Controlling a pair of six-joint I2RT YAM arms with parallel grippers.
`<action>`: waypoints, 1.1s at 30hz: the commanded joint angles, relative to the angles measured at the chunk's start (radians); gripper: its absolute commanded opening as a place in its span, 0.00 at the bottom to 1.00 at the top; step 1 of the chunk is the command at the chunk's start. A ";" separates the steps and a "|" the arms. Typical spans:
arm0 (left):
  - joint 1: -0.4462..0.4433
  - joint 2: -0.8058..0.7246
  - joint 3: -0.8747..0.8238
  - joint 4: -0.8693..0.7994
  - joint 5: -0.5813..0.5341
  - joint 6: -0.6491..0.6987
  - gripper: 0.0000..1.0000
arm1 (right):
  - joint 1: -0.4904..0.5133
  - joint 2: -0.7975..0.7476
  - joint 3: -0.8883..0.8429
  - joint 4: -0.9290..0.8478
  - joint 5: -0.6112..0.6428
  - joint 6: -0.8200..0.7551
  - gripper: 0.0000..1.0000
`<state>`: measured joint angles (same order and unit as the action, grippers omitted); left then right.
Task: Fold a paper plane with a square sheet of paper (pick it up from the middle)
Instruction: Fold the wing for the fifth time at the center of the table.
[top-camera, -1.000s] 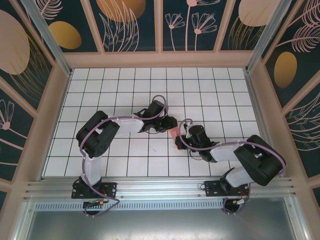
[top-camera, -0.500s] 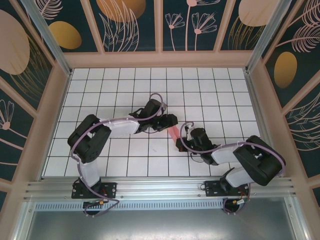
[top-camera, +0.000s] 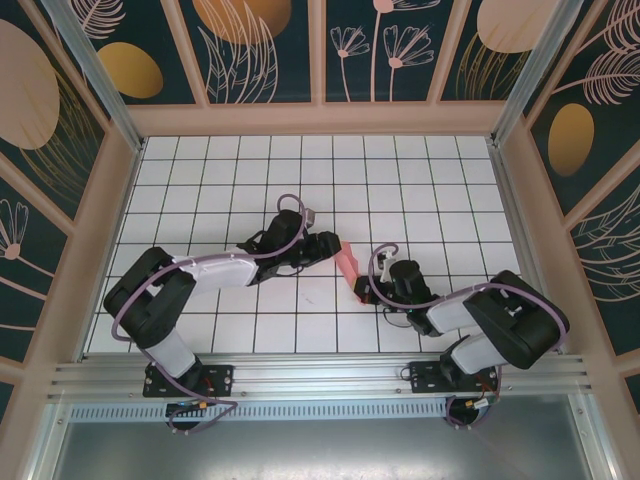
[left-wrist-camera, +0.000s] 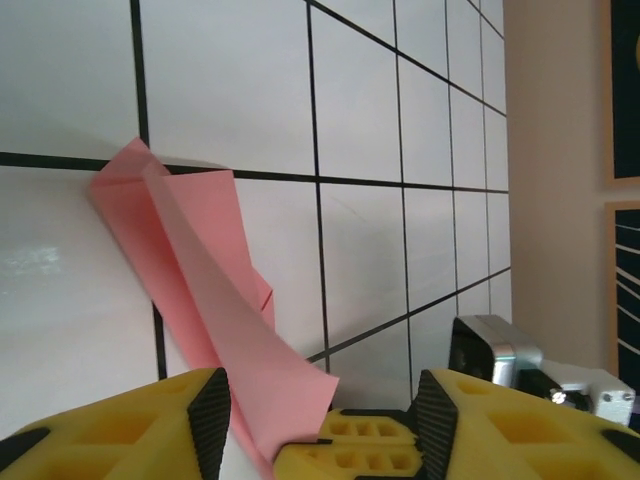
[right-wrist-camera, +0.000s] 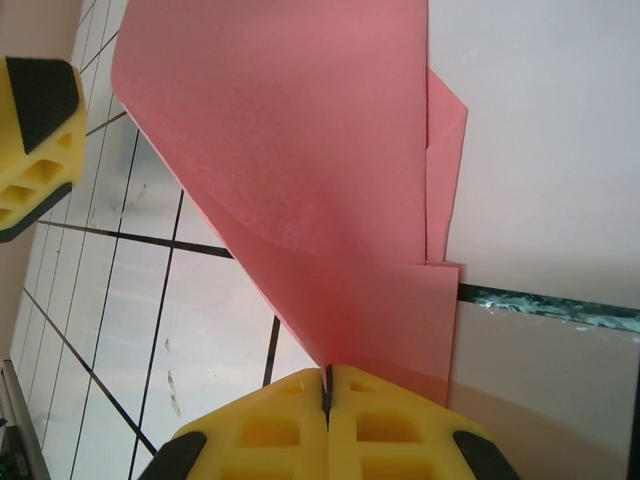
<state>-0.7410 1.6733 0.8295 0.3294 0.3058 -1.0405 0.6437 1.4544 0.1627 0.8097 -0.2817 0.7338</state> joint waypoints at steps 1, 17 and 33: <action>-0.003 0.035 0.003 0.085 0.040 -0.026 0.52 | -0.019 0.045 0.003 0.053 -0.037 0.057 0.00; -0.004 0.199 0.112 0.152 0.118 -0.039 0.55 | -0.054 0.150 0.028 0.071 -0.100 0.116 0.00; -0.004 0.250 0.184 0.015 0.055 -0.046 0.53 | -0.045 0.043 0.105 -0.128 -0.098 0.019 0.16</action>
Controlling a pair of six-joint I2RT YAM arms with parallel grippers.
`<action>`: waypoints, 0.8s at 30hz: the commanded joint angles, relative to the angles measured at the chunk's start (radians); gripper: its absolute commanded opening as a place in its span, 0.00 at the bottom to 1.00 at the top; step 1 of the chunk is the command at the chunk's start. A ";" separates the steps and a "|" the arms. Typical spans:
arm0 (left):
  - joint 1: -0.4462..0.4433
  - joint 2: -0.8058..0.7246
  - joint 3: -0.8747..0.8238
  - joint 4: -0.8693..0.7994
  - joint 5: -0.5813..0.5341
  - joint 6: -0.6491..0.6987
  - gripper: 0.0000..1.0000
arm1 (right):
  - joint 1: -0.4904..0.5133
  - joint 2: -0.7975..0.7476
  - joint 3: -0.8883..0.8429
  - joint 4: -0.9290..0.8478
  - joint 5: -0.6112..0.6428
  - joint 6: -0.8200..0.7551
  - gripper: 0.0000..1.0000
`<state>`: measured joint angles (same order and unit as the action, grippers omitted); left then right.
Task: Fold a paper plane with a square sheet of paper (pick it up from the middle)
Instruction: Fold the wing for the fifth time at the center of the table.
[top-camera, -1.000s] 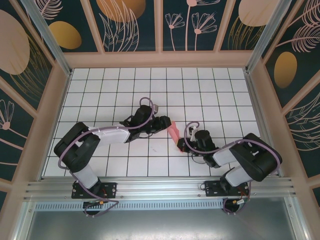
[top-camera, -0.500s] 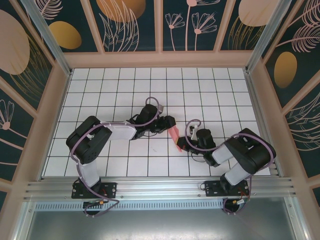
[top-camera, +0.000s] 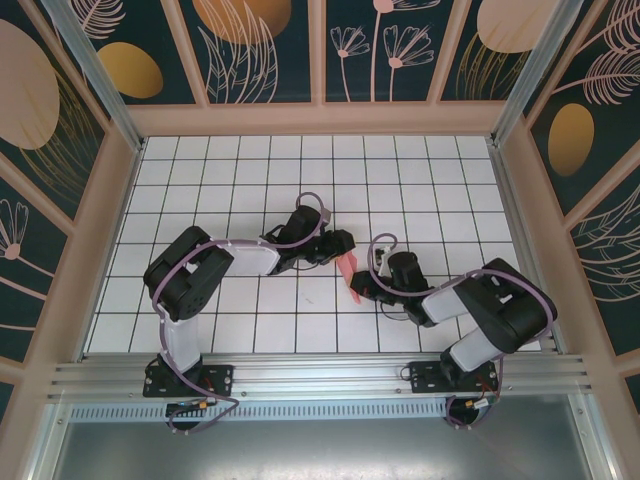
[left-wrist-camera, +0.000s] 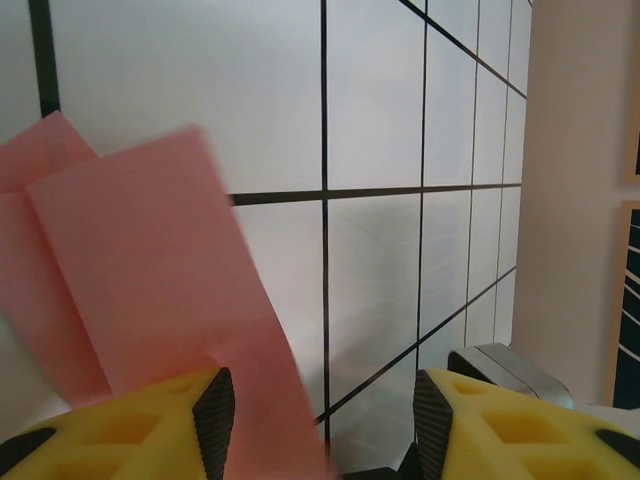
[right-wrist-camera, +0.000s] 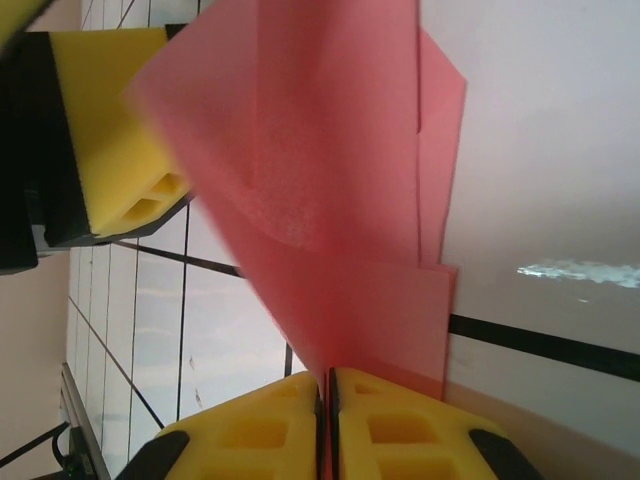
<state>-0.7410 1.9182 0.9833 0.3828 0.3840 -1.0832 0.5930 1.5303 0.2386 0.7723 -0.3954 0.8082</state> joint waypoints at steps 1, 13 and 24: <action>-0.004 0.005 0.032 -0.043 -0.026 -0.002 0.53 | 0.010 -0.044 0.041 -0.119 0.023 -0.070 0.17; -0.004 0.009 0.055 -0.082 -0.040 0.020 0.54 | 0.027 -0.069 0.180 -0.357 0.111 -0.208 0.24; -0.005 0.016 0.075 -0.123 -0.042 0.045 0.55 | 0.006 -0.010 0.169 -0.302 0.058 -0.150 0.00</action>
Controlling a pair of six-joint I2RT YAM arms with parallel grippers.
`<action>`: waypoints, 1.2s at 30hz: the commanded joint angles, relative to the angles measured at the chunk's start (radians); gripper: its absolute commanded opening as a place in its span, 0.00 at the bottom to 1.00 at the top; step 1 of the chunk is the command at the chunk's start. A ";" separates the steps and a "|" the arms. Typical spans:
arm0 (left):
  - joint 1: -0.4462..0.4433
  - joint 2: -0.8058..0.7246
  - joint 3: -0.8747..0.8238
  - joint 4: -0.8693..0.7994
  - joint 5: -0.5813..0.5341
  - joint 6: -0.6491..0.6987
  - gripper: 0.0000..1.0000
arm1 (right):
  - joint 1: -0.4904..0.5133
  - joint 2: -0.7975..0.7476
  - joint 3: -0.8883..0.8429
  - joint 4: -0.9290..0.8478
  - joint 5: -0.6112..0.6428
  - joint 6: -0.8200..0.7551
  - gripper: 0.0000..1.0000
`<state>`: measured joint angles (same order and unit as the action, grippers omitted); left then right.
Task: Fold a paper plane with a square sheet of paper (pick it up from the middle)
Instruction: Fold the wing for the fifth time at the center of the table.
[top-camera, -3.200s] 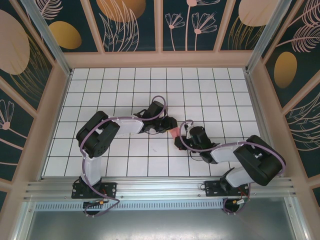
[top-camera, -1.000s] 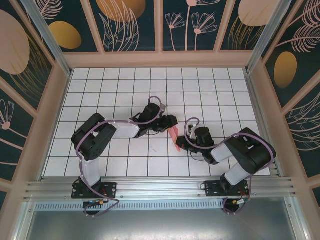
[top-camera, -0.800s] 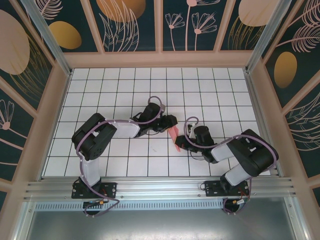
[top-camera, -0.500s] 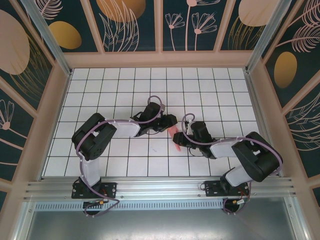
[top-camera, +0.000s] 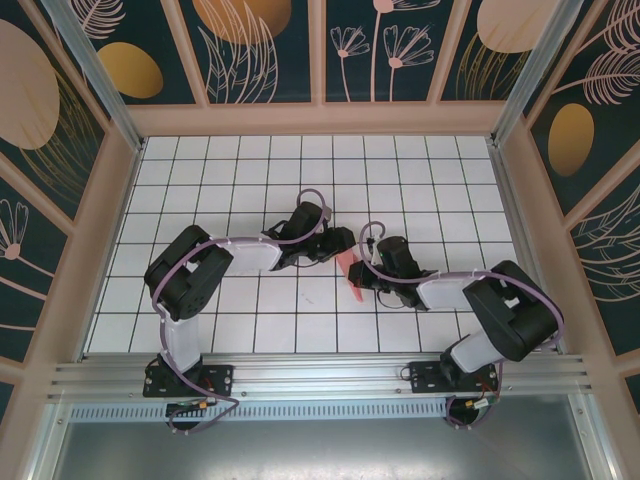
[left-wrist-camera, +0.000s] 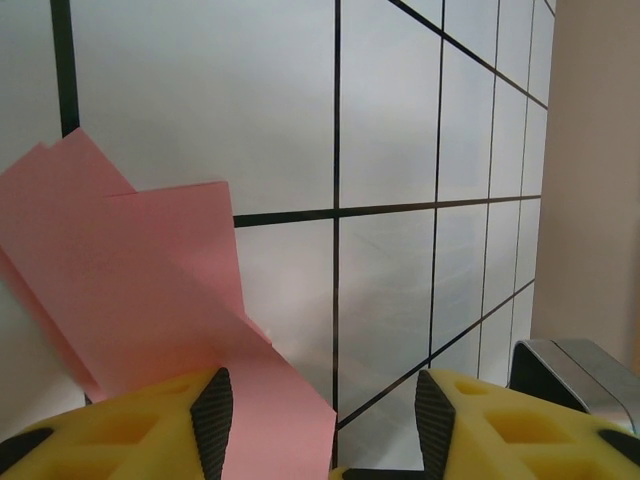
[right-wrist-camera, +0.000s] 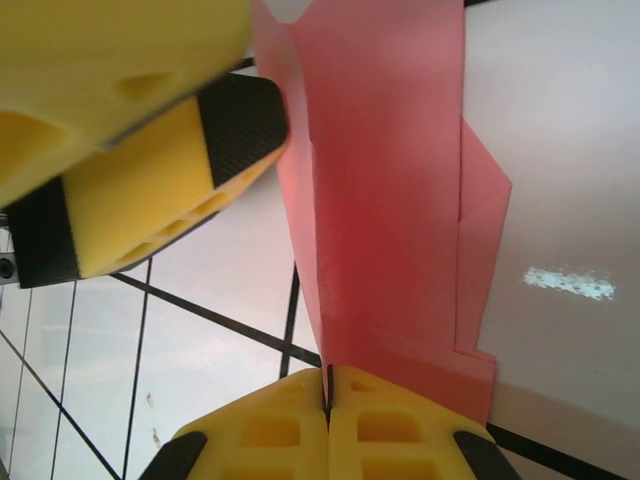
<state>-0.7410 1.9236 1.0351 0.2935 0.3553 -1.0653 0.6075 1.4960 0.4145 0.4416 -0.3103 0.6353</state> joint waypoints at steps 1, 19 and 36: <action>-0.004 0.008 0.023 -0.035 -0.013 0.026 0.55 | -0.008 0.029 -0.017 0.045 -0.030 0.040 0.00; -0.004 -0.146 -0.056 0.037 -0.035 0.039 0.61 | -0.113 0.007 -0.131 0.261 -0.171 0.193 0.00; -0.021 0.009 -0.007 0.137 0.112 0.028 0.54 | -0.199 0.137 -0.112 0.335 -0.368 0.290 0.00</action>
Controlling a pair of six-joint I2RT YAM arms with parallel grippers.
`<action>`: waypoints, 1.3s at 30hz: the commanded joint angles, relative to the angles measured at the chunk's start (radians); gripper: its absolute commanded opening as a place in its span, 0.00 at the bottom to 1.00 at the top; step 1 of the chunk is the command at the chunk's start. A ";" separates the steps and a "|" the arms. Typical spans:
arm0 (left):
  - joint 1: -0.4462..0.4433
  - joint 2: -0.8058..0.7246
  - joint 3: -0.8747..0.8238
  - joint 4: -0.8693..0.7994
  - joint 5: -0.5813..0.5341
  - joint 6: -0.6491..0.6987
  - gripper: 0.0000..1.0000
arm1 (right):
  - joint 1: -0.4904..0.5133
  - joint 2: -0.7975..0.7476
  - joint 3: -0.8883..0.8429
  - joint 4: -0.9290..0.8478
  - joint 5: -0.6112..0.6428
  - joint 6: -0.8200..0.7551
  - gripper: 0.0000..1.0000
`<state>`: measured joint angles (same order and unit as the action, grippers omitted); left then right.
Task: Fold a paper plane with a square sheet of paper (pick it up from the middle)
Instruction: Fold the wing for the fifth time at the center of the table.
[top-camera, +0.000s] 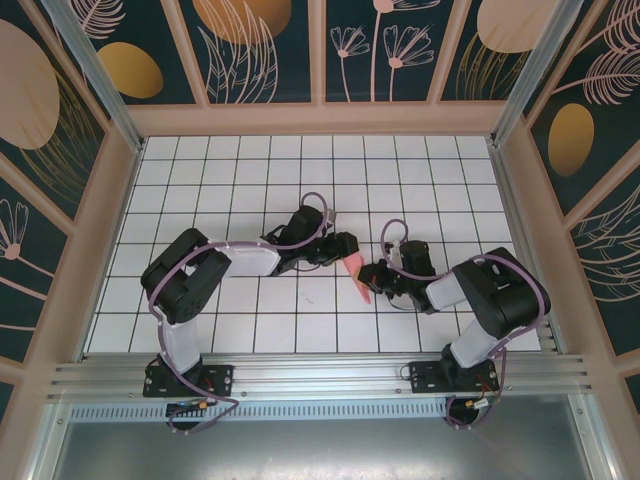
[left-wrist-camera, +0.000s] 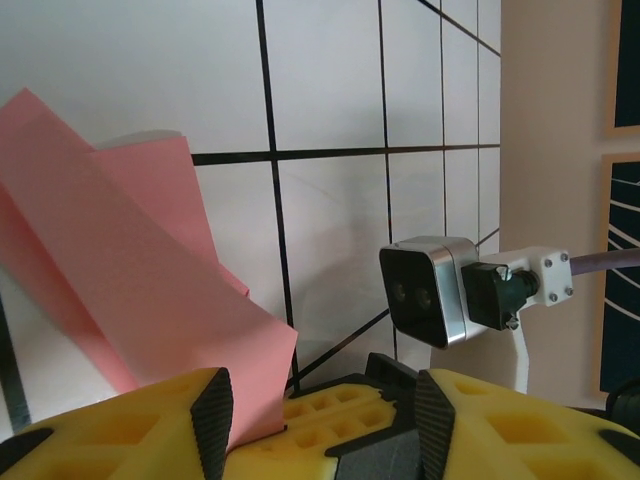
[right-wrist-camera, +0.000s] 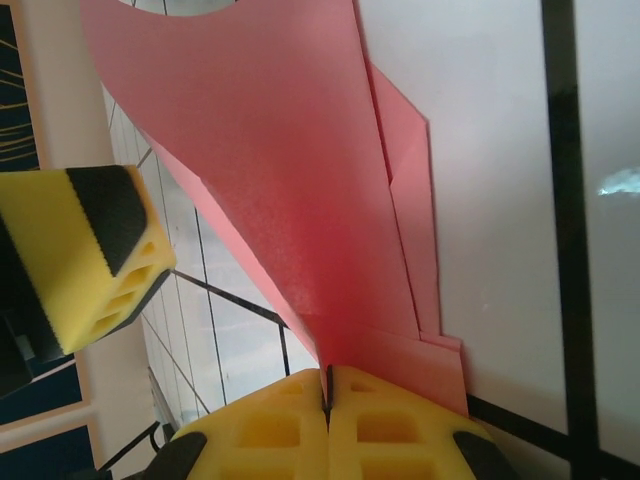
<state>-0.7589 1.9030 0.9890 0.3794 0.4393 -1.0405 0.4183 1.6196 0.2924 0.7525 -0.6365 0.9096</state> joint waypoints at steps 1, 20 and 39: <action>-0.003 0.040 0.046 0.055 0.029 0.000 0.54 | -0.012 0.015 0.008 0.024 -0.042 0.017 0.00; -0.003 0.148 0.106 0.026 -0.008 0.018 0.53 | 0.019 -0.092 0.032 -0.183 0.057 -0.074 0.13; -0.003 0.169 0.128 -0.014 -0.001 0.045 0.53 | 0.059 -0.269 0.034 -0.464 0.199 -0.184 0.11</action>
<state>-0.7597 2.0529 1.0950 0.3889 0.4385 -1.0225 0.4698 1.3678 0.3134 0.3492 -0.4675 0.7444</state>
